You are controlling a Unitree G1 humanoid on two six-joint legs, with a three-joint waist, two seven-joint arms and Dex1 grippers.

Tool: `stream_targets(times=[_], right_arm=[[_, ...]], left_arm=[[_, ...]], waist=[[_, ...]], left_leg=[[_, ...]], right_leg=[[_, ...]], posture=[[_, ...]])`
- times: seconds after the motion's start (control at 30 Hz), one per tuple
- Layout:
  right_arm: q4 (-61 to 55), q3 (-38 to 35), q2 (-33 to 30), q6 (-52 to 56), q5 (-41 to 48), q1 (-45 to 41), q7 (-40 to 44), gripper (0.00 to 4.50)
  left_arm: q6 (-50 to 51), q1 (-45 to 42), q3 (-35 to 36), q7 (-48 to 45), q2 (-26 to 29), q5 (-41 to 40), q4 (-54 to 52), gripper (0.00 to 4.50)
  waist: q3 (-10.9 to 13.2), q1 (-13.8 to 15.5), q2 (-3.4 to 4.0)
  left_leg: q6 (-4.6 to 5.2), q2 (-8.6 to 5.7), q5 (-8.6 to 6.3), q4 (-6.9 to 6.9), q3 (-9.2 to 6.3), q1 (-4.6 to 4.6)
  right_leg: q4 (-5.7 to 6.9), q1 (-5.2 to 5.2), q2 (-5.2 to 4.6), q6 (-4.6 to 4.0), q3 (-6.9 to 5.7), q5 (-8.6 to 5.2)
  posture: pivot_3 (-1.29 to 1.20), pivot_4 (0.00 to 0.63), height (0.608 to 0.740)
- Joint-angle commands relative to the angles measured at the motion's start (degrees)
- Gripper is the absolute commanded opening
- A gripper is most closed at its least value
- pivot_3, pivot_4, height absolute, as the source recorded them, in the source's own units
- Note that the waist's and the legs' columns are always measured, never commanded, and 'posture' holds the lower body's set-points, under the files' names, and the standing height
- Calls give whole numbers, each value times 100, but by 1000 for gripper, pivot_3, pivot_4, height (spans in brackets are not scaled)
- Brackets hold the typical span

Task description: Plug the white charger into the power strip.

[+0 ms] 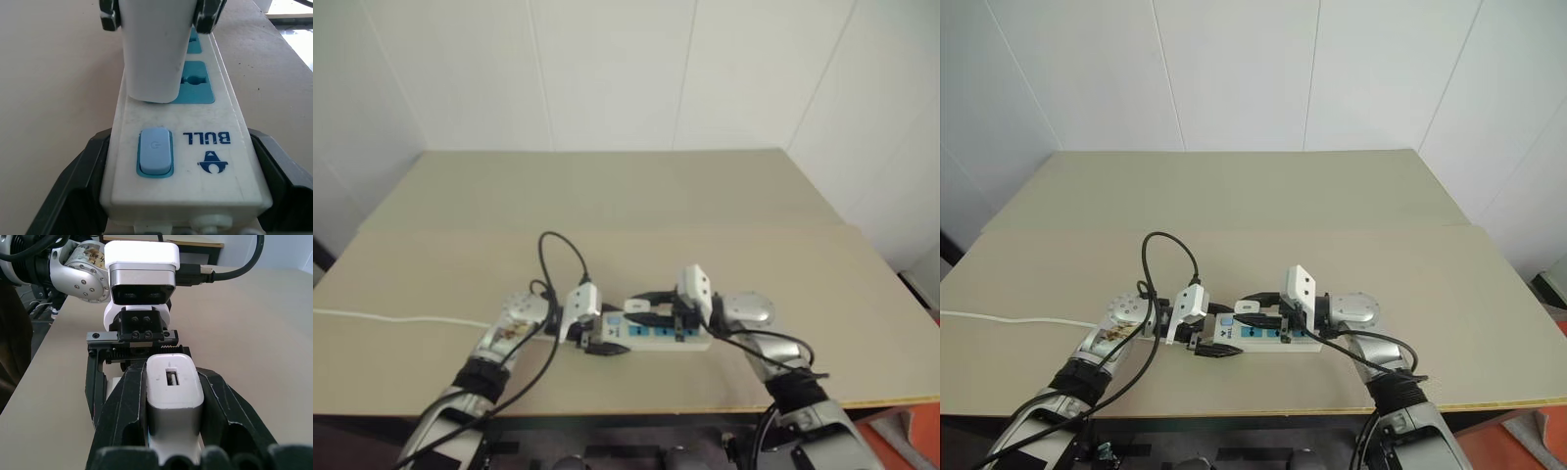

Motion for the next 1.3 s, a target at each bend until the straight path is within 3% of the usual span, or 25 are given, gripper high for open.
stream_targets(times=[0.03, 0.5, 0.93, 1.27, 1.3], right_arm=[[452, -176, -317, -70, -208, 13, -50, 1175], [916, 41, -405, 331, -98, -249, 411, 1175], [1754, 108, -463, -100, -334, -362, 378, 1175], [1427, 362, -129, 91, -277, -538, 295, 1175], [1416, 369, -127, 126, -266, -540, 312, 1524]], left_arm=[[70, 78, -55, -88, 272, 188, -17, 3310], [98, 49, -33, -86, 369, 183, -98, 3310], [245, 240, 26, -51, 601, 108, -422, 3310], [344, 310, 8, 58, 622, 50, -577, 3310], [351, 309, 9, 61, 621, 46, -577, 3310]], waist=[[0, -3, 0], [0, -16, 0], [-3, -28, -5], [-4, -113, -6], [-4, -120, -6]], left_leg=[[0, 0, 0, 0, 0, 1], [0, 1, 0, -2, 0, 8], [1, 2, -1, -6, 0, 10], [1, 7, -1, -20, -1, 20], [1, 7, -1, -21, -1, 20]], right_leg=[[0, 0, 0, 0, 0, 0], [1, 4, 1, -2, 1, 0], [0, 5, 2, -4, 1, -2], [4, 3, 7, -10, 2, -3], [5, 3, 7, -10, 2, -3]], posture=[[0, 150, 740], [0, 150, 740], [0, 150, 740], [0, 150, 740], [0, 150, 740]])
